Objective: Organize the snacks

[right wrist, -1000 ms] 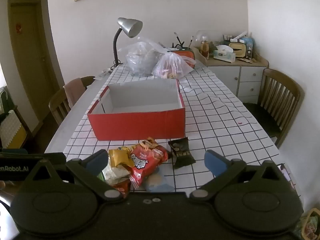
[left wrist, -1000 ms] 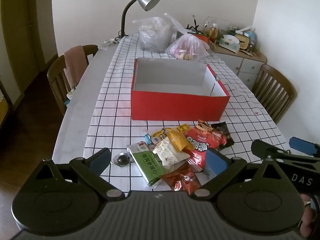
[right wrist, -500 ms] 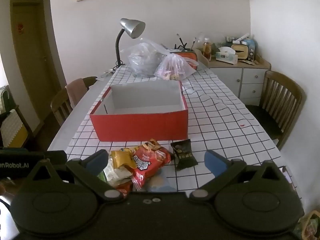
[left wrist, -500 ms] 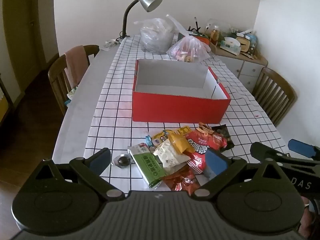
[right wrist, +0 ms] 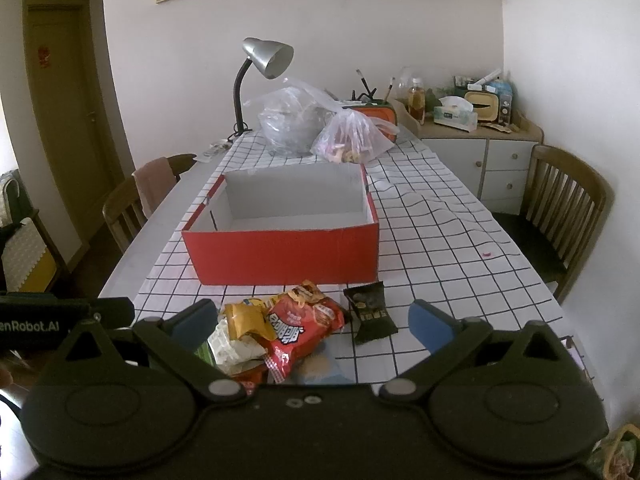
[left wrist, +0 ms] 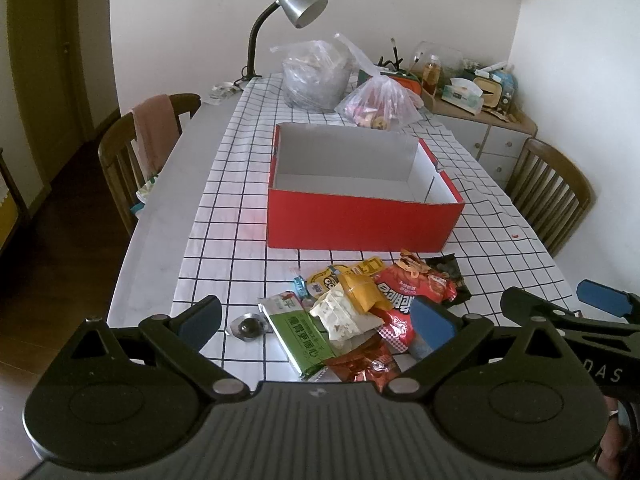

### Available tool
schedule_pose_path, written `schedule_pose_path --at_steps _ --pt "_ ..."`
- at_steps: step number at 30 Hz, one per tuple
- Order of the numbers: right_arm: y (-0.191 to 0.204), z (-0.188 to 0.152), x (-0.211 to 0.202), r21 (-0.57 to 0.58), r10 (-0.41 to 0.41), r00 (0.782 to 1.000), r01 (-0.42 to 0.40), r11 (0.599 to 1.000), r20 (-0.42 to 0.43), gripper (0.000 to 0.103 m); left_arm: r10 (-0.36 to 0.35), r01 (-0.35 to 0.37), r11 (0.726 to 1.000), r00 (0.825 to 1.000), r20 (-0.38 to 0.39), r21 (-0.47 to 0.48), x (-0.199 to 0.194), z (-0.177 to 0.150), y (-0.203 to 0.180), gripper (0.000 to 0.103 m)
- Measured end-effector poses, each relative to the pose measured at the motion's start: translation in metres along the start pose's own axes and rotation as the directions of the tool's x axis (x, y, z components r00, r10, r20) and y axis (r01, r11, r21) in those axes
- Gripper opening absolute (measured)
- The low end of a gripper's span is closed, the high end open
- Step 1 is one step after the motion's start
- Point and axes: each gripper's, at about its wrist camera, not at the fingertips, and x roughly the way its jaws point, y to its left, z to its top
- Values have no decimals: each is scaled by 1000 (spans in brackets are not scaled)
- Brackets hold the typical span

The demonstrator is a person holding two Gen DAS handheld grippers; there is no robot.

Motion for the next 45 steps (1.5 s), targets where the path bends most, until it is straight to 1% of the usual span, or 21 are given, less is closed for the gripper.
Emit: schedule_pose_path --at_steps 35,40,45 --pt "4 8 -3 -11 -3 1000 3 1000 13 101 1 -1 1000 1000 8 3 1 1 3 101" --pt "7 4 -5 -17 -1 1000 1 1000 20 101 0 0 1000 1000 8 2 1 1 3 101" --pt "10 4 -8 -26 2 1000 -2 1000 26 101 9 -9 1000 1000 25 -7 -3 1 6 101"
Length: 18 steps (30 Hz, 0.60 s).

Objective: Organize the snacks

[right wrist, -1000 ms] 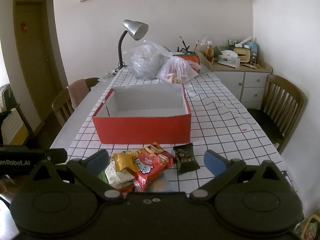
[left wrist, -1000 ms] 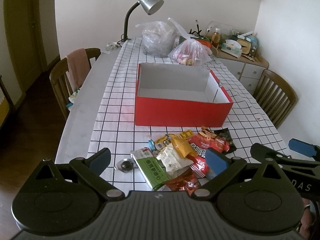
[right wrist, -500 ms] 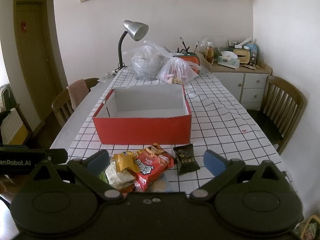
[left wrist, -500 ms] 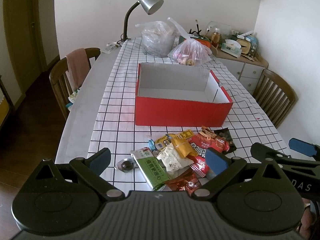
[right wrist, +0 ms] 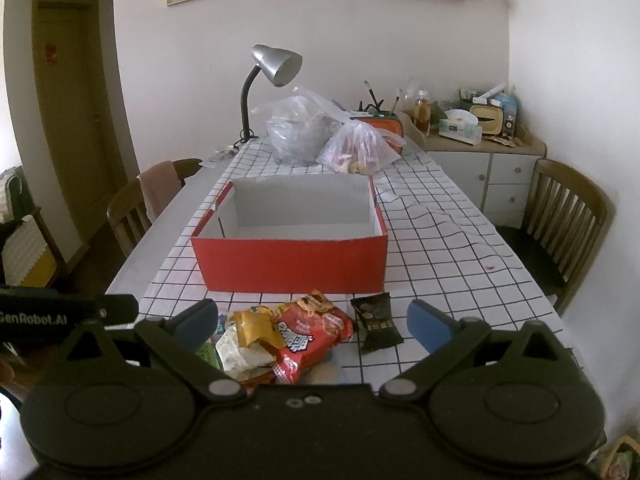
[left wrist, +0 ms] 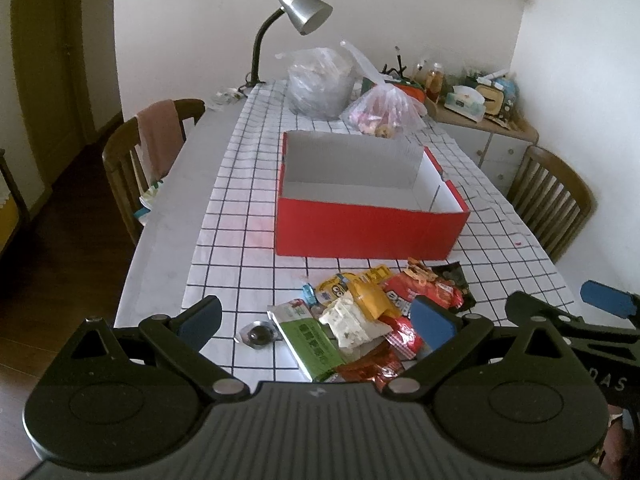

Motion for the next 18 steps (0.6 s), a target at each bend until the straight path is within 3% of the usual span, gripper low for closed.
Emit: schedule_pose_path --at_steps 9,18 --pt "-7 -3 10 29 -4 999 4 1000 -32 100 0 -2 998 1000 -27 -59 8 1 26 101" --pt "-18 -11 40 2 6 994 -5 1000 -112 96 -36 33 999 994 -106 -32 30 -9 21 100"
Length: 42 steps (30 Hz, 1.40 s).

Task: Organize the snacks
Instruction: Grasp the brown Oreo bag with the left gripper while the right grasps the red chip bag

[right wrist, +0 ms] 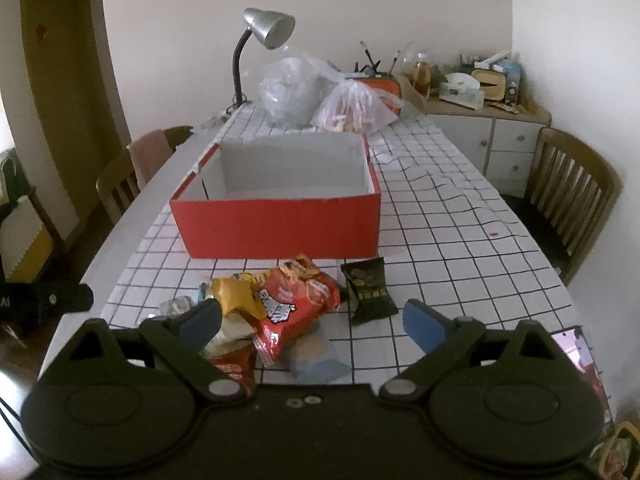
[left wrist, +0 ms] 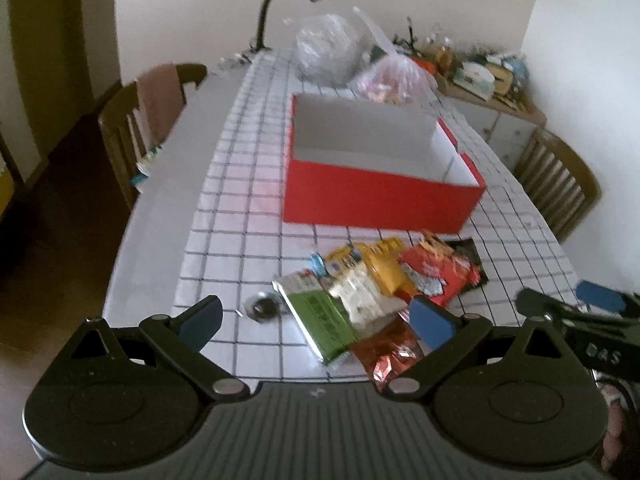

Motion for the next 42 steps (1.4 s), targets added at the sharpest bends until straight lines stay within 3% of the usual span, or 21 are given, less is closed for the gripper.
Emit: schedule_pose_path --at_steps 7,14,19,32,34,42 --pt "-13 3 35 -38 41 997 -43 998 -62 92 -71 70 998 986 -154 -11 39 -9 -13 90" --pt "-29 11 82 -49 96 983 -105 993 -153 86 -107 116 993 967 -231 27 67 -11 -38 90" --pt "-25 16 116 -81 106 970 -126 989 -219 84 -100 105 994 950 -297 2 92 -16 -49 90" --pt "-23 17 169 -106 206 923 -252 962 -325 77 -76 55 996 926 -370 -66 131 -25 -60 82" --pt "-22 17 170 -108 218 918 -267 958 -330 76 -74 49 996 919 -387 -75 137 -27 -61 73" --pt "-25 20 171 -81 269 900 -313 946 -342 56 -82 42 993 915 -395 -108 142 -29 -59 61"
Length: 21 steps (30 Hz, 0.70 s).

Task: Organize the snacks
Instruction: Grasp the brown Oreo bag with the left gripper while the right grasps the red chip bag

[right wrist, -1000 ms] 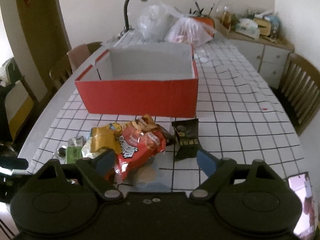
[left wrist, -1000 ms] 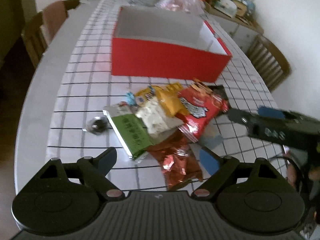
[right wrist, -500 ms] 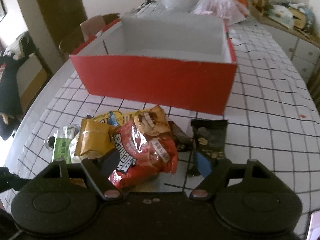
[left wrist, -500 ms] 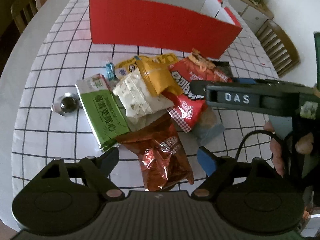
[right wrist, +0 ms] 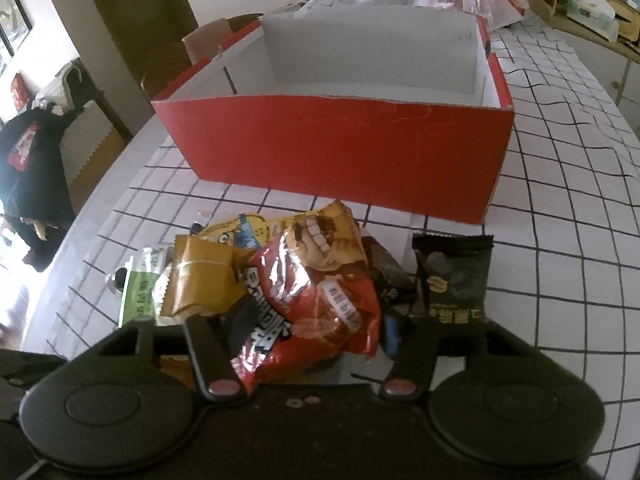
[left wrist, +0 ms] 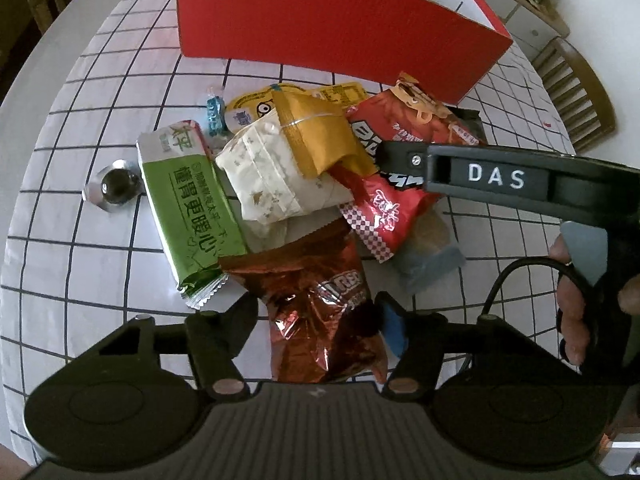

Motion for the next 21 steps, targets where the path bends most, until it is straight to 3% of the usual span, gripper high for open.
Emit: schedule_pose_path --at_steps 7,21 --pt "2 -2 -10 -1 -3 999 3 1000 41 41 -20 20 1000 1000 0 -22 0 -2 5 45" --pt "27 -15 -37 1 -65 986 65 998 157 26 -66 67 998 997 38 -15 -21 -6 21 40"
